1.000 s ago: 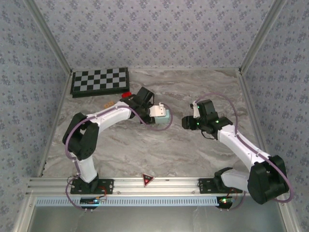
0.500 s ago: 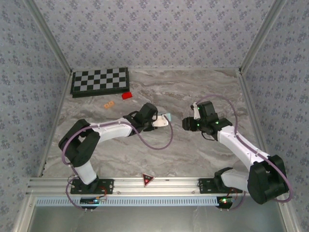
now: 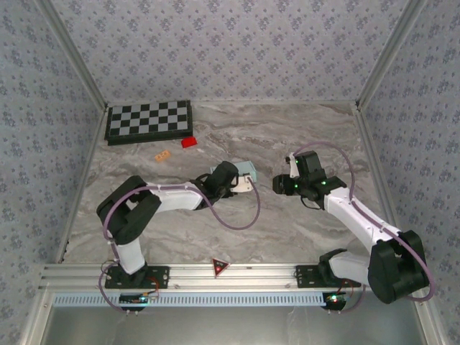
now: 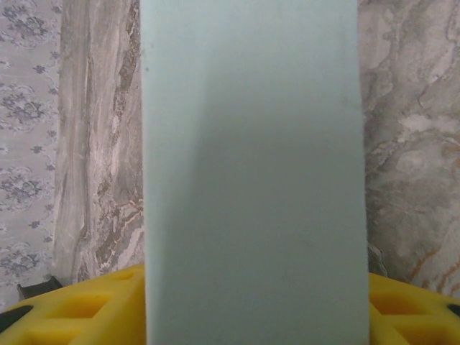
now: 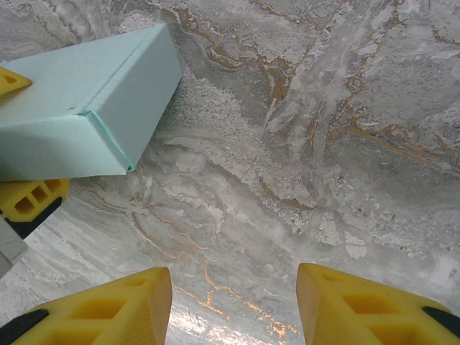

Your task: Fold the paper box

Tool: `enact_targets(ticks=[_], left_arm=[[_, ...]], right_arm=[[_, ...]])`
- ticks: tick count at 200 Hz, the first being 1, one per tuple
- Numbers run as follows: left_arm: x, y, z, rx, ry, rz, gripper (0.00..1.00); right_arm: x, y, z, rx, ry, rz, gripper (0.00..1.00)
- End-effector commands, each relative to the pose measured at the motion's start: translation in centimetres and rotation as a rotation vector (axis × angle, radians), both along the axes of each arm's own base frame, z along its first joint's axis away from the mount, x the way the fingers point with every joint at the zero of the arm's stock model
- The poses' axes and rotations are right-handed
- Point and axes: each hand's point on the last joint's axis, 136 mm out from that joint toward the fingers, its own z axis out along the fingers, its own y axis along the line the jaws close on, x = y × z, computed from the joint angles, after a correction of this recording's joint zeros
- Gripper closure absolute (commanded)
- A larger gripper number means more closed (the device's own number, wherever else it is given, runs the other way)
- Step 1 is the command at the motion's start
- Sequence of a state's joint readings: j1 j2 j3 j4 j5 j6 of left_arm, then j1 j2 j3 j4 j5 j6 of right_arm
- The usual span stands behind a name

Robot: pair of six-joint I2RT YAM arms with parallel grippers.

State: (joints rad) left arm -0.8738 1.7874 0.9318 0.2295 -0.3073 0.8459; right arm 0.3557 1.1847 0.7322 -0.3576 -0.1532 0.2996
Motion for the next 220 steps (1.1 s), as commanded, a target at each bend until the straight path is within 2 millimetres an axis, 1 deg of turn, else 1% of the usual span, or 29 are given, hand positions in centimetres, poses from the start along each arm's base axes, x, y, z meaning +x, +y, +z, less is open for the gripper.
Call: enact_targets(ticks=[1,13,39,59,100,124,142,185,205,220], left_arm=[[-0.1,-0.2,-1.0,0.017,0.001,-0.004,0.4],[-0.2,-0.3,-1.4,0.029,0.008,-0.01,0.37],[-0.3,-0.3,-2.0,0.039,0.03,-0.009,0.35],[-0.5,-0.4,-2.1,0.037,0.041,-0.018,0.28],[-0.9,-0.8,-1.3,-0.003,0.051,-0.035,0.21],[-1.5,-0.9,-0.7,-0.024,0.07,-0.051,0.17],[-2.0,-1.0,0.1,-0.048,0.079,-0.064,0.13],[-3.1,-0.5,2.8,-0.136,0.089,-0.053,0.11],[-3.2,0.3,4.6,-0.207,0.068,-0.011,0.09],[-2.4,1.4,6.6,-0.283,0.03,0.069,0.09]], right_arm=[[-0.1,-0.3,-0.4,0.005,0.01,-0.017,0.49],[-0.1,-0.4,-0.3,0.005,0.008,-0.02,0.49],[-0.1,-0.6,-0.3,0.003,0.009,-0.028,0.49],[0.0,-0.6,-0.3,0.003,0.008,-0.031,0.49],[0.0,-0.8,-0.3,0.003,0.008,-0.037,0.49],[0.0,-1.0,-0.4,0.001,0.01,-0.038,0.49],[0.0,-1.1,-0.4,0.0,0.01,-0.044,0.49],[0.2,-2.1,-0.4,-0.022,0.003,-0.079,0.49],[0.7,-3.4,-0.1,-0.055,-0.018,-0.136,0.49],[1.1,-4.8,0.0,-0.095,-0.041,-0.192,0.49]])
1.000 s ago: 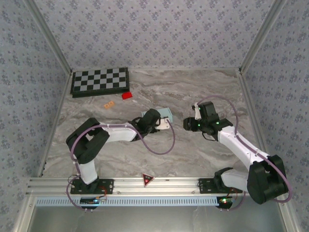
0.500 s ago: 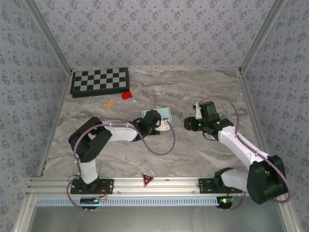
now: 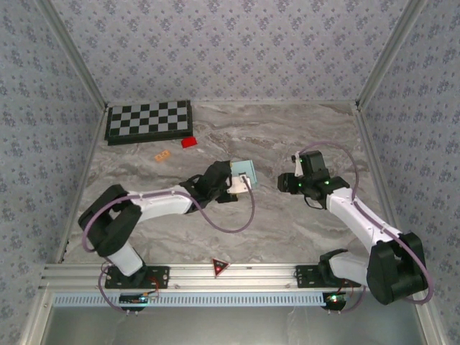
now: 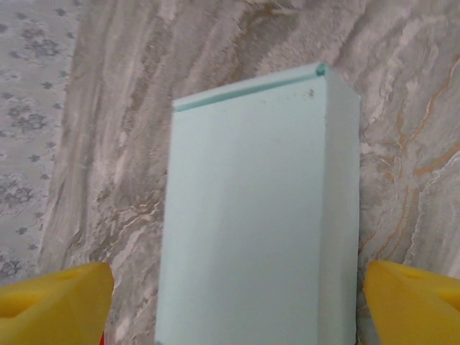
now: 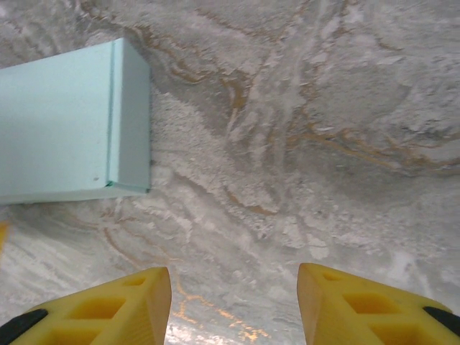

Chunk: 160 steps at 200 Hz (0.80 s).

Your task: Fold the paper box

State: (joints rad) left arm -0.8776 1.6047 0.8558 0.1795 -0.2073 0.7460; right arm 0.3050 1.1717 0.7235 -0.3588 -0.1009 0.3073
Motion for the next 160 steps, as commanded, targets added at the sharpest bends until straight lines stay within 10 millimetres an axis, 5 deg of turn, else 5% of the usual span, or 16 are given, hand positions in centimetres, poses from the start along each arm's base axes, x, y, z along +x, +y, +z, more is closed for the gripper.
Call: enact_targets(ticks=[1,41,76,125,160], left_arm=[[0.4,1.0,3.1,-0.136,-0.016,0.102,0.09],[3.3,6.4,6.3,-0.287,-0.022,0.397,0.08],[6.0,13.5,7.8,-0.358,-0.098,0.717,0.08],[7.2,23.2,7.1,-0.451,-0.167,1.051,0.07],[7.2,27.9,6.6,-0.49,-0.223,1.185,0.06]], right_arm=[[0.4,-2.5,0.2,-0.065,-0.03,-0.105,0.49],[1.7,-6.7,1.0,-0.177,-0.094,-0.275,0.49],[2.4,-9.6,1.8,-0.298,-0.156,-0.364,0.49],[3.5,-12.9,2.5,-0.429,-0.267,-0.446,0.49],[4.1,-14.6,2.4,-0.457,-0.337,-0.477,0.48]])
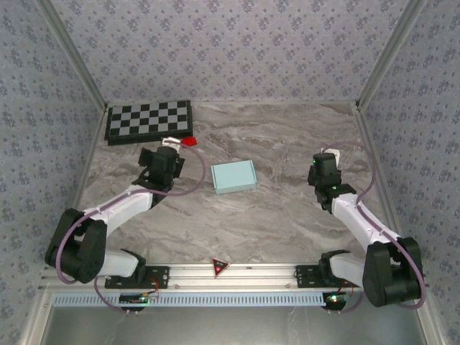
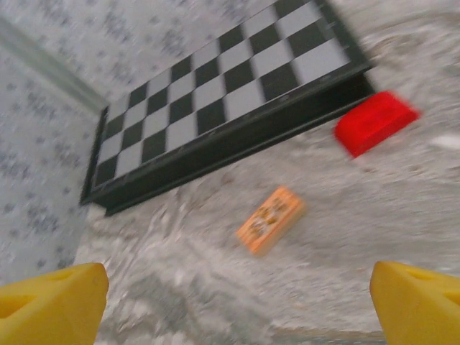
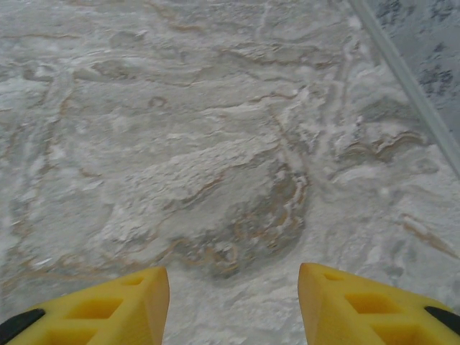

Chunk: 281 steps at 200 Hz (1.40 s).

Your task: Fold the paper box

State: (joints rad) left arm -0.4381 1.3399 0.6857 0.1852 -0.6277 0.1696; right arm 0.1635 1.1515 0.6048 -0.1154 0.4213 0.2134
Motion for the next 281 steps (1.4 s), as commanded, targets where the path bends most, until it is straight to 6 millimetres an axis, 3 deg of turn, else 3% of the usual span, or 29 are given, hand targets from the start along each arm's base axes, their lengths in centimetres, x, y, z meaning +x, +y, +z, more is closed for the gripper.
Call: enact_targets(ticks=[1,46,85,129,205,281], left_arm=[[0.2,3.0,1.6,-0.069,-0.103,0.129,0.06],[0.5,6.6,-0.3,-0.156,-0.123,0.191,0.03],[0.5,7.4,-2.4,-0.252,-0.114,0.158,0.0],[1.4,7.0,-3.6,-0.327,-0.13,0.046,0.0],[1.7,6.5,-5.3,-0.467,-0.101,-0.068,0.0],[1.2,7.2,-6.5,-0.485,-0.147,-0.06,0.0]], right_arm=[[1.0,-1.8,1.5,-0.07,-0.105,-0.038,0.48],[1.7,-3.2,0.5,-0.029,-0.181,-0.04,0.43],[2.2,-3.7,-0.9,0.005,-0.221,-0.056,0.38],[2.9,-3.7,-1.6,0.062,-0.268,-0.014,0.37],[4.0,-1.8,-0.4,0.013,-0.414,0.167,0.34],[5.0,-0.4,-2.5,0.015,-0.382,0.25,0.31]])
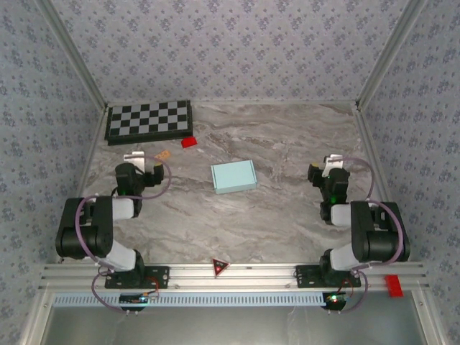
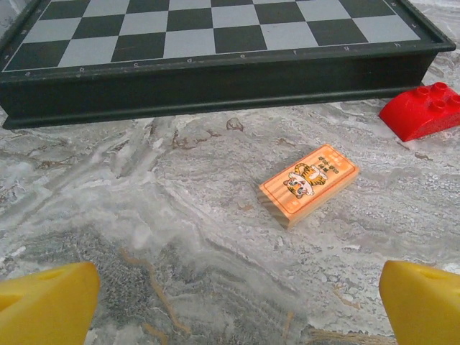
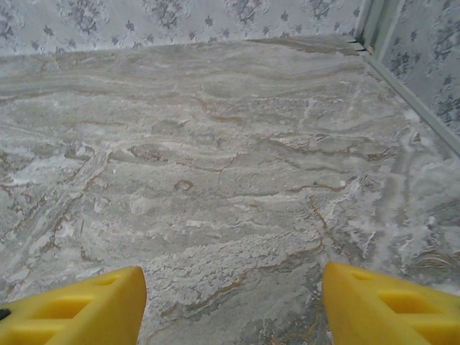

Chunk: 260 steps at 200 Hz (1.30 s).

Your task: Fold the paper box

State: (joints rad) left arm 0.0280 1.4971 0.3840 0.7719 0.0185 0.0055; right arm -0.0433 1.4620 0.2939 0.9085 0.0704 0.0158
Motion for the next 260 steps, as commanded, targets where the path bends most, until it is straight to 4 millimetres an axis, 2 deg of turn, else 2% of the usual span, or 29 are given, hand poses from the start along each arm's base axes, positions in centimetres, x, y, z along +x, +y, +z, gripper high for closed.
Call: enact_targets(ticks=[1,27,34,39,49,260], left_arm=[[0.5,-0.2,1.0,-0.021,-0.071,-0.008,0.0],[0.9,0.2,0.9,-0.018,-0.06,0.016,0.0],[1.1,0.7,0.8,-0.017,-0.041,0.048,0.01],[1.1,0.8,0.5,-0.018,-0.021,0.06,0.01],[1.2,0.8,0.7,-0.013,-0.038,0.063,0.0],[1.2,0.7,0.6,-0.005,-0.028,0.062,0.0]], right_arm=[[0.7,0.8,0.5,-0.028,-0.039,0.049,0.31],[1.2,0.9,-0.2,-0.032,-0.002,0.05,0.29],[1.3,0.7,-0.2,-0.032,0.002,0.036,0.26],[1.3,0.4,-0.2,-0.032,0.001,0.019,0.15],[1.4,-0.1,-0.2,-0.026,0.008,-0.012,0.0],[1.6,-0.2,-0.4,-0.044,0.032,-0.034,0.0]])
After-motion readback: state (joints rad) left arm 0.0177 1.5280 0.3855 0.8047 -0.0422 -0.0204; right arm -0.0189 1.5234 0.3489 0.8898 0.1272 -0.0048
